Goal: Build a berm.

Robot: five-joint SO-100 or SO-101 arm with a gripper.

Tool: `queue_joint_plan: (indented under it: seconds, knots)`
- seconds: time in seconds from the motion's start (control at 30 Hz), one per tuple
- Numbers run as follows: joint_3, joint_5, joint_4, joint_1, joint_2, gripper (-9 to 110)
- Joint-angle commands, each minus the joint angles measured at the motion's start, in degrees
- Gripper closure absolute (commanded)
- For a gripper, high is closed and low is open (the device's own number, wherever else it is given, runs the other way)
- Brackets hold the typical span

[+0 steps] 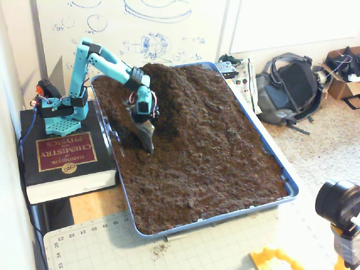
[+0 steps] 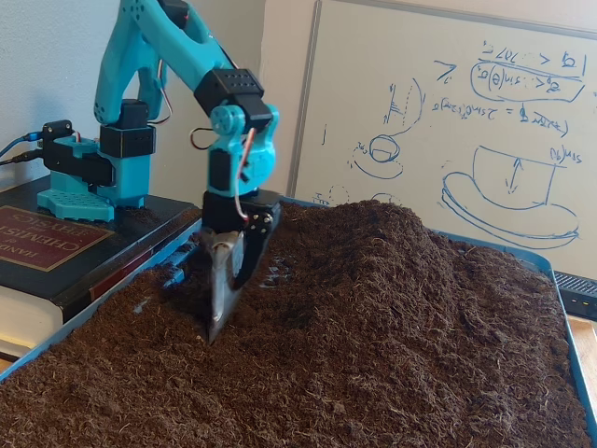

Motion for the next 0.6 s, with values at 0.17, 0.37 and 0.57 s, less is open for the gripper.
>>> queue_joint_plan:
  seconds: [0.17, 0.37, 0.57]
  knots:
    - [-14.24, 0.35, -0.79, -2.99, -6.15, 101]
    - [-20.83, 0.44, -0.70, -2.99, -10.63, 101]
    - [-27.69, 0.44, -0.70, -3.34, -12.04, 101]
